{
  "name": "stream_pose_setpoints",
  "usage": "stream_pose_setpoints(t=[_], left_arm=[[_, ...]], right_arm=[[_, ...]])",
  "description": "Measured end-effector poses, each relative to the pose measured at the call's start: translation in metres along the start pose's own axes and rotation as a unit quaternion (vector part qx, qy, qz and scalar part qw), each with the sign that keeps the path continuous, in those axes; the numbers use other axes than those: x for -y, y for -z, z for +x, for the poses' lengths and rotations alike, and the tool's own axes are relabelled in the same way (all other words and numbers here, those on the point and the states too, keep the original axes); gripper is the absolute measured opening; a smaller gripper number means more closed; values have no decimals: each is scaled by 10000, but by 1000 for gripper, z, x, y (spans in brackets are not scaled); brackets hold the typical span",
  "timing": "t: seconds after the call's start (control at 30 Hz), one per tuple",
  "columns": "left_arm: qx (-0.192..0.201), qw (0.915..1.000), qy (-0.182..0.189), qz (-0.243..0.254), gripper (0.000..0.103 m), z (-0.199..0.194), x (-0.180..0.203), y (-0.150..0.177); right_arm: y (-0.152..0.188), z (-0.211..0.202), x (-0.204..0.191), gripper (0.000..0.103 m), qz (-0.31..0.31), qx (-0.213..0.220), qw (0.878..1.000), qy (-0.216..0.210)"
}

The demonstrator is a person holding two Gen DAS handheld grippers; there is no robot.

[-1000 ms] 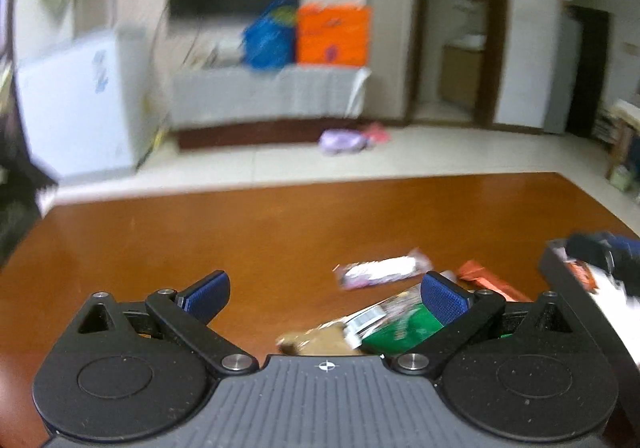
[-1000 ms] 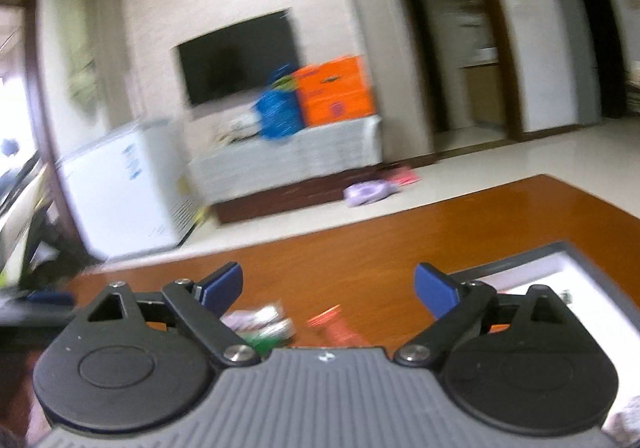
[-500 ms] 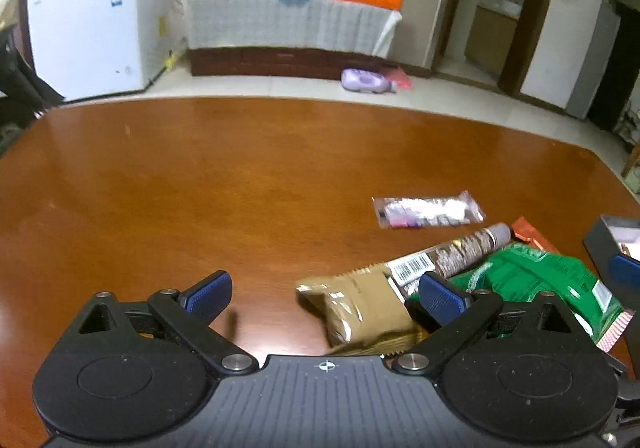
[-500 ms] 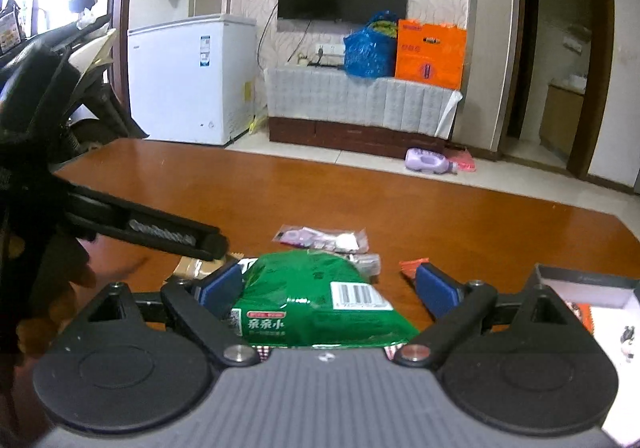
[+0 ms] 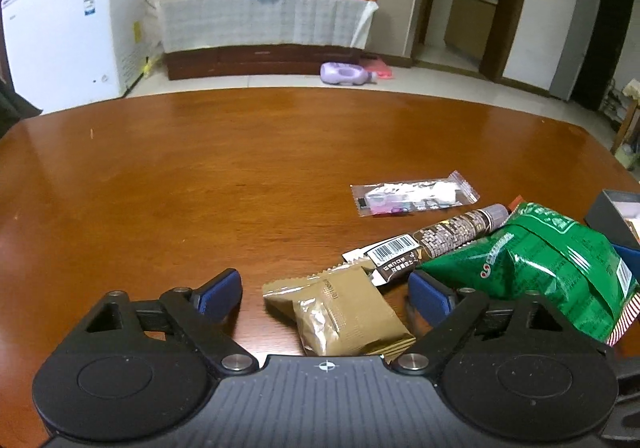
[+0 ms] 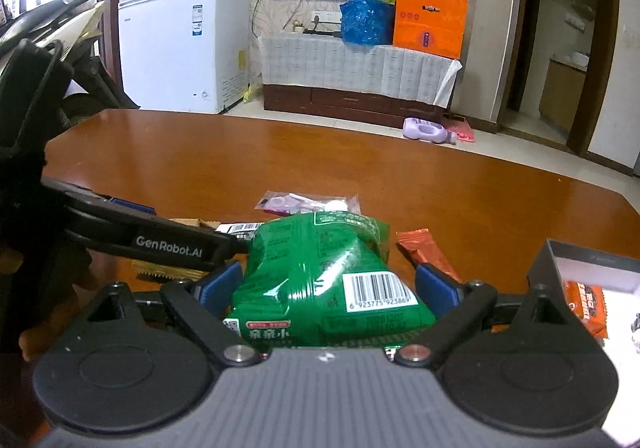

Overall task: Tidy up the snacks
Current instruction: 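Move right tool to the green chip bag and grasp it, then lift the green chip bag with right tool toward the box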

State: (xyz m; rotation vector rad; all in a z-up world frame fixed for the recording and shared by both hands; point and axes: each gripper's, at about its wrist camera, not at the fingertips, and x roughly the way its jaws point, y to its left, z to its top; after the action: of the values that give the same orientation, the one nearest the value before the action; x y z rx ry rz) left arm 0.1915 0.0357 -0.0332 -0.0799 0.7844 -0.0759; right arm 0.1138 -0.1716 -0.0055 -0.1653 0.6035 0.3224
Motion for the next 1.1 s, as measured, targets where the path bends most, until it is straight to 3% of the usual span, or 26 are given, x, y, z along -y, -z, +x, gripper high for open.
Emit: stream_pose_setpoints(t=[0.13, 0.27, 0.5, 0.8, 1.1], left_arm=[[-50, 9999, -110, 65, 86, 1, 3, -1], [-45, 9996, -192, 223, 72, 0, 7, -1], [27, 9993, -209, 296, 64, 0, 7, 0], [84, 9993, -217, 304, 61, 0, 10, -1], [83, 9994, -191, 276, 61, 0, 8, -1]], right_arm=[[-3, 10, 4, 95, 99, -46, 9999, -47], [-3, 14, 1, 94, 67, -67, 10000, -31], [-3, 15, -1, 81, 135, -38, 9999, -34], [-8, 15, 11, 73, 617, 45, 9981, -62], [-11, 14, 15, 70, 671, 200, 9975, -71]])
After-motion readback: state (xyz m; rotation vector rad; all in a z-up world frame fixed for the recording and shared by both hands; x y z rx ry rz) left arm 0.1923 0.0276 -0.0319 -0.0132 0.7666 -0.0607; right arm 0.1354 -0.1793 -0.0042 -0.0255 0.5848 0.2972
